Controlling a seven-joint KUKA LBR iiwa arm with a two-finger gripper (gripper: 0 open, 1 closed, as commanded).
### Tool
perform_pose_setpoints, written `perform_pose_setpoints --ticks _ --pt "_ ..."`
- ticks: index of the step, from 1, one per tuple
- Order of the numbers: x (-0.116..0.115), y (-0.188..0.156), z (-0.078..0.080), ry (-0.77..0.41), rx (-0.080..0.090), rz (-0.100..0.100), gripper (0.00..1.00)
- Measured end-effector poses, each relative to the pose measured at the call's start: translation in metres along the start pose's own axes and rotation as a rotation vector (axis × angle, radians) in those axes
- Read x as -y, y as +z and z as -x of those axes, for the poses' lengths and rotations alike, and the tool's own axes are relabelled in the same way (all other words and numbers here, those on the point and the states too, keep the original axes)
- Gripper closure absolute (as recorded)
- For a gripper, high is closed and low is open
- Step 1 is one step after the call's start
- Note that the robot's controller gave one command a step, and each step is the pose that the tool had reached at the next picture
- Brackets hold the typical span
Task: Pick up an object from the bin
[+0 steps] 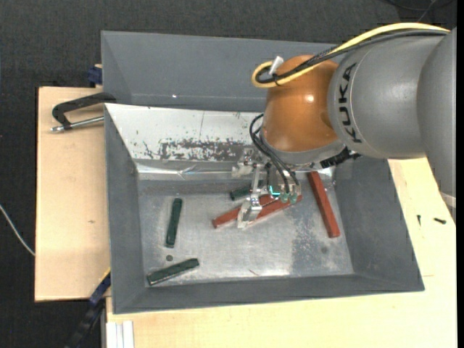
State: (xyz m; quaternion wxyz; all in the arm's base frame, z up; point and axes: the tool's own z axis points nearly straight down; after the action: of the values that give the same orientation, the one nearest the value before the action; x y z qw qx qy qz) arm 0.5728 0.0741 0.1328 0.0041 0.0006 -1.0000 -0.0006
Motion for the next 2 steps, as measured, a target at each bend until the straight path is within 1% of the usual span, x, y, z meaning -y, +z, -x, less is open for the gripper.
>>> perform_pose_setpoints --ticks 1,2 --pt "0.000 -0.005 0.002 0.001 0.008 0.001 0.00" --pt "0.001 0.055 -0.006 -0.084 0.005 0.001 1.00"
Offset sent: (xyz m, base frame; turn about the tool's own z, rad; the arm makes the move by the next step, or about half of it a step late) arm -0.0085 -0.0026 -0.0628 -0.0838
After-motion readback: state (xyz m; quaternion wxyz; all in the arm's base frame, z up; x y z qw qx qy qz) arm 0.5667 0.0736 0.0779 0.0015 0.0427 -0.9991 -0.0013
